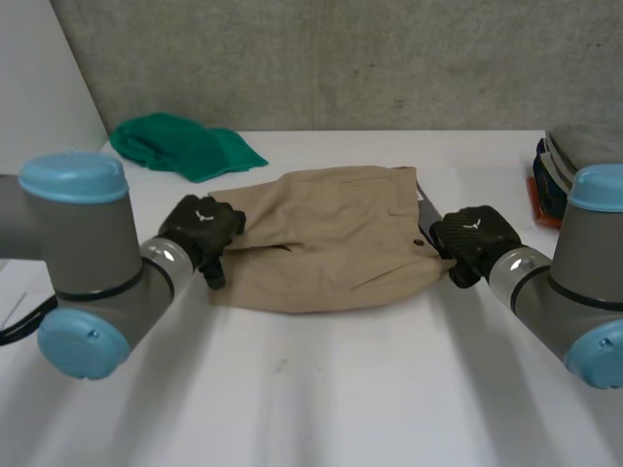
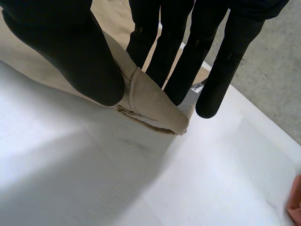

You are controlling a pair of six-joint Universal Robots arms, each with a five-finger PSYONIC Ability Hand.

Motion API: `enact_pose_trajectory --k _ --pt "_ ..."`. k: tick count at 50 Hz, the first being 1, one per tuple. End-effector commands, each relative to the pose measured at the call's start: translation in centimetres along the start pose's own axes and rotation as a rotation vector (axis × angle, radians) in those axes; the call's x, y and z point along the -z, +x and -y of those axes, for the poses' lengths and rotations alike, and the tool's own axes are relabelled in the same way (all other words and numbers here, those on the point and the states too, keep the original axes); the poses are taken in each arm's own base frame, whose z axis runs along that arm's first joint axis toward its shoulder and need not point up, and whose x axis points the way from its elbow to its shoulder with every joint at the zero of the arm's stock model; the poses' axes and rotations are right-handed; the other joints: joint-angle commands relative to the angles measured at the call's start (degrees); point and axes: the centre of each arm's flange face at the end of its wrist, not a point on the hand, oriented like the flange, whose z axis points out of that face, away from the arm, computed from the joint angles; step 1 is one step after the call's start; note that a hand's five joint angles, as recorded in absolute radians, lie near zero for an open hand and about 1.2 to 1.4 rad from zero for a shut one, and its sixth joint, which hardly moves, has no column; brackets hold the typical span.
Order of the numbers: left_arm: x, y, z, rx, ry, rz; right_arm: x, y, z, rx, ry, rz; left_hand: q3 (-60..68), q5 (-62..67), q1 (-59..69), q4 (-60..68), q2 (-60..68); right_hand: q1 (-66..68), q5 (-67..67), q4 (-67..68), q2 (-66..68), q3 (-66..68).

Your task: Fold the laundry.

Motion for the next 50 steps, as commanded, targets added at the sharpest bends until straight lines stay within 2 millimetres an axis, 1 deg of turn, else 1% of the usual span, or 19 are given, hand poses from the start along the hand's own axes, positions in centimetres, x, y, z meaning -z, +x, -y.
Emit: enact_pose_trajectory --k 1,4,7,10,12,15,17,18,21,22,26,28,30,31,32,36,40,44,50 --pt "0.0 1.4 -1.5 -0.062 -0.031 -0.022 -0.5 0.4 -0.5 -0.015 -0.015 -0.014 15.8 15.4 15.4 15.5 15.8 16.0 13.5 11.4 12.9 11.6" --pt "0.8 1.4 -1.6 -0.062 -0.043 -0.013 -0.5 0.3 -0.8 -0.019 -0.024 -0.011 18.7 18.2 18.3 18.3 18.7 16.0 13.5 11.4 12.9 11.6" --pt "1.5 1.1 -1.1 -0.056 -0.021 0.005 -0.5 0.2 -1.0 -0.021 -0.036 -0.007 17.3 16.9 16.9 17.0 17.3 16.0 13.5 11.4 12.9 11.6" --pt "2.6 0.4 -0.1 -0.042 0.030 0.046 -0.5 0.1 -1.3 -0.023 -0.046 -0.005 8.1 7.7 7.7 7.8 8.1 16.0 13.5 11.4 12.9 11.6" --pt "3.4 -0.2 0.7 -0.036 0.075 0.080 -0.6 0.0 -1.3 -0.023 -0.050 -0.002 -1.0 -1.4 -1.4 -1.3 -1.0 16.0 13.5 11.4 12.9 11.6" --pt "4.6 -1.0 1.5 -0.027 0.117 0.110 -0.5 -0.1 -1.4 -0.022 -0.055 0.002 -7.5 -8.0 -7.9 -7.9 -7.5 16.0 13.5 11.4 12.9 11.6" --pt "5.2 -1.0 1.6 -0.022 0.124 0.110 -0.5 -0.1 -1.4 -0.023 -0.058 0.003 -7.2 -7.7 -7.6 -7.6 -7.2 16.0 13.5 11.4 12.9 11.6" --pt "5.5 -1.0 1.7 -0.021 0.128 0.109 -0.5 -0.1 -1.4 -0.023 -0.056 0.003 -5.9 -6.4 -6.3 -6.2 -5.9 16.0 13.5 11.4 12.9 11.6" --pt "6.5 -0.5 1.6 -0.016 0.127 0.077 -0.5 -0.1 -1.3 -0.023 -0.056 0.003 11.4 10.9 11.0 11.0 11.4 16.0 13.5 11.4 12.9 11.6" --pt "6.8 0.0 1.4 -0.011 0.118 0.042 -0.5 -0.1 -1.3 -0.023 -0.058 0.003 19.8 19.3 19.4 19.4 19.8 16.0 13.5 11.4 12.9 11.6" --pt "7.1 1.5 0.2 0.008 0.050 -0.069 -0.4 -0.1 -1.3 -0.023 -0.056 0.003 27.4 27.0 27.0 27.1 27.4 16.0 13.5 11.4 12.9 11.6" --pt "6.5 2.2 -1.2 0.014 -0.023 -0.117 -0.4 0.0 -1.2 -0.025 -0.056 0.003 27.1 26.6 26.7 26.7 27.1 16.0 13.5 11.4 12.9 11.6" --pt "6.0 2.2 -2.0 0.018 -0.063 -0.129 -0.4 0.0 -1.2 -0.025 -0.057 0.001 24.9 24.5 24.5 24.6 24.9 16.0 13.5 11.4 12.9 11.6" --pt "5.6 2.2 -2.3 0.020 -0.079 -0.132 -0.4 0.0 -1.2 -0.025 -0.056 0.003 23.2 22.8 22.8 22.9 23.2 16.0 13.5 11.4 12.9 11.6" --pt "4.8 1.9 -2.7 0.021 -0.094 -0.127 -0.3 0.0 -1.2 -0.025 -0.058 0.003 17.9 17.4 17.5 17.5 17.9 16.0 13.5 11.4 12.9 11.6" --pt "3.1 1.6 -3.0 0.010 -0.095 -0.124 -0.3 -0.1 -1.3 -0.026 -0.063 0.006 4.7 4.3 4.3 4.4 4.7 16.0 13.5 11.4 12.9 11.6" --pt "1.4 1.8 -2.8 -0.012 -0.071 -0.117 -0.2 -0.1 -1.2 -0.026 -0.062 0.007 -1.2 -1.6 -1.6 -1.5 -1.2 16.0 13.5 11.4 12.9 11.6" --pt "-0.4 1.9 -2.5 -0.034 -0.049 -0.098 -0.1 -0.1 -1.2 -0.025 -0.061 0.007 -4.2 -4.7 -4.6 -4.5 -4.2 16.0 13.5 11.4 12.9 11.6" --pt "-3.0 2.2 -2.3 -0.067 -0.026 -0.052 0.0 -0.1 -1.2 -0.027 -0.063 0.006 -2.9 -3.3 -3.3 -3.2 -2.9 16.0 13.5 11.4 12.9 11.6"
